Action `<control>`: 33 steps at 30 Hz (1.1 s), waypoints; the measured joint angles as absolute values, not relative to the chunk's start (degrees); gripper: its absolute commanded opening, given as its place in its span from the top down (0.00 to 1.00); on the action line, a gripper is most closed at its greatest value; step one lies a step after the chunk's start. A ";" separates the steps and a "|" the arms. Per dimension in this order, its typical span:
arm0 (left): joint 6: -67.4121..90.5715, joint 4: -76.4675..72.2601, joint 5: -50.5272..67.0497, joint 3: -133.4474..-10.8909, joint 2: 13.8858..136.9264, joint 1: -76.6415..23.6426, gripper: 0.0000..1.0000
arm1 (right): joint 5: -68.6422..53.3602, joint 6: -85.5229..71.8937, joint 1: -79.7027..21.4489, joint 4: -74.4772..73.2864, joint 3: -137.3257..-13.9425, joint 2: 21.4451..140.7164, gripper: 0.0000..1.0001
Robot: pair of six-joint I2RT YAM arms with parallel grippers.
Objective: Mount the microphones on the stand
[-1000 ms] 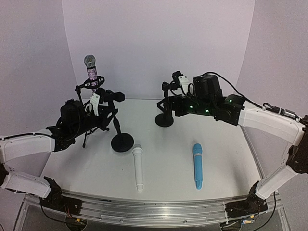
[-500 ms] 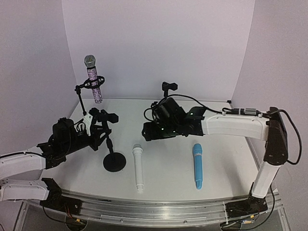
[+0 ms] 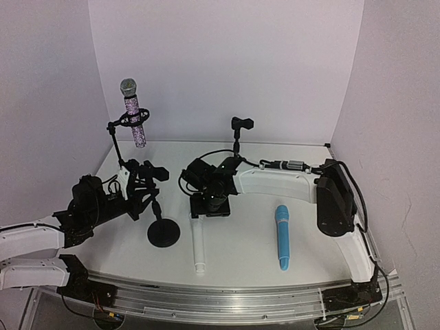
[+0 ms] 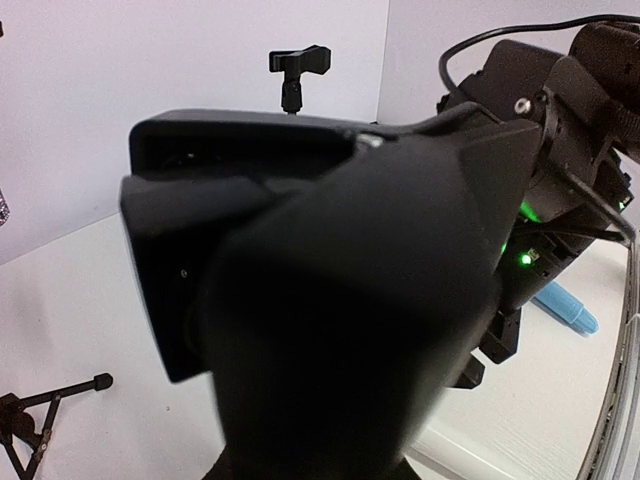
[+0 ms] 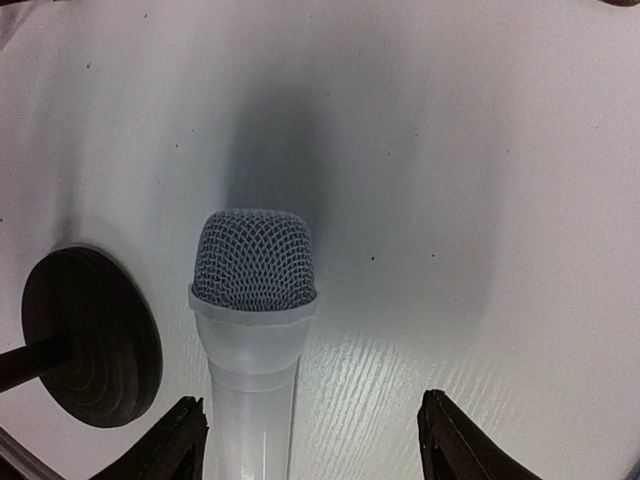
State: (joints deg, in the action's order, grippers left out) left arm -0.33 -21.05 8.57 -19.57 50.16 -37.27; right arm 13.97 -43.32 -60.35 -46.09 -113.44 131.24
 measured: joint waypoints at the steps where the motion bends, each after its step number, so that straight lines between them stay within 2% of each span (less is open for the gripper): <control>1: -0.32 -21.05 8.58 -19.41 49.91 -37.31 0.96 | 13.38 -43.58 -60.49 -46.82 -114.54 132.34 0.33; 8: 0.05 -20.78 8.43 -19.34 49.50 -37.47 0.82 | 10.37 -44.97 -61.75 -48.73 -120.29 138.36 0.37; 17: 0.57 -18.71 8.66 -19.33 47.72 -37.63 0.52 | 10.50 -45.53 -62.08 -49.62 -121.40 141.64 0.57; 21: 0.51 -17.28 8.47 -19.35 45.42 -37.63 0.44 | 10.79 -45.59 -61.96 -49.82 -121.40 141.64 0.75; 24: 0.58 -15.92 8.31 -19.37 43.94 -37.63 0.39 | 10.84 -45.64 -61.69 -49.79 -121.35 141.64 0.96; 25: 0.52 -15.38 8.28 -19.38 43.50 -37.63 0.36 | 10.86 -45.61 -61.60 -49.70 -121.26 141.64 0.99; 29: 0.03 -11.48 8.39 -19.45 41.06 -37.60 0.26 | 10.72 -45.07 -61.04 -49.25 -120.43 141.14 1.00; 33: -2.84 -4.61 10.45 -20.63 36.84 -37.58 0.11 | 10.87 -40.84 -59.63 -49.97 -120.09 140.09 1.00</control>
